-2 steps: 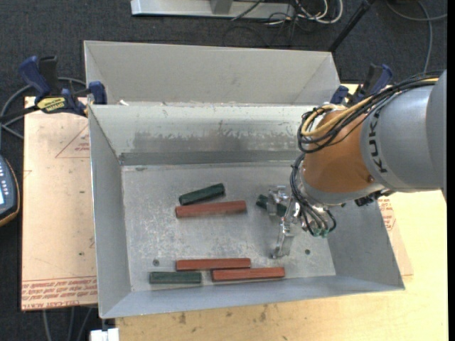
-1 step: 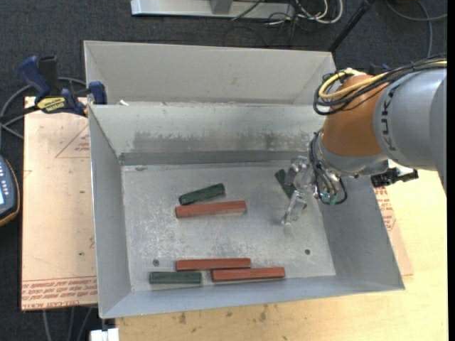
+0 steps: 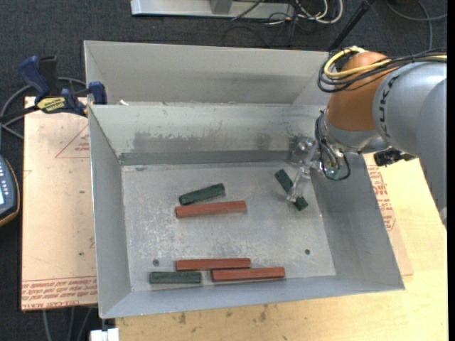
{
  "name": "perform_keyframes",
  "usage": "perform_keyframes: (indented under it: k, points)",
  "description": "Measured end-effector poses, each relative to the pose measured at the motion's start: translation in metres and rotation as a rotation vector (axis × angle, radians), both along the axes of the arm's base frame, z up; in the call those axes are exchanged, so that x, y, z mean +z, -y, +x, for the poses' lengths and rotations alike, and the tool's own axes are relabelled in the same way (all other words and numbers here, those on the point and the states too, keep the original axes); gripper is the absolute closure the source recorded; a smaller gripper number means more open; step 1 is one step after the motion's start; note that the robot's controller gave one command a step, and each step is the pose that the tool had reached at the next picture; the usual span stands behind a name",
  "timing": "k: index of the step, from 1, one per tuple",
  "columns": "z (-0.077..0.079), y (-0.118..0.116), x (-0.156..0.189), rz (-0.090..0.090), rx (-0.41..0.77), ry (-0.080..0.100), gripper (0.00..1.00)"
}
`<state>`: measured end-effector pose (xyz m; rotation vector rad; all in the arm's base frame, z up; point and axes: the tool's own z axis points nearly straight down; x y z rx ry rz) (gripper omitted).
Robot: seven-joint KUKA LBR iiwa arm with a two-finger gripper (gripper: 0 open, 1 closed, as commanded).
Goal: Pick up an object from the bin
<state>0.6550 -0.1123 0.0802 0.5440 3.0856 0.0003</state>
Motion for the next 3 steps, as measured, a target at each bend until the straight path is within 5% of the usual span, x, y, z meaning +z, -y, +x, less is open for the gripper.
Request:
perform_keyframes:
  k: [1, 2, 3]
  points:
    - [-0.051, -0.003, -0.011, 0.003, -0.081, -0.01, 0.0]
    - [-0.049, -0.002, -0.009, 0.002, -0.08, -0.006, 1.0]
    - [-0.034, 0.025, 0.143, -0.003, 0.161, 0.003, 1.0]
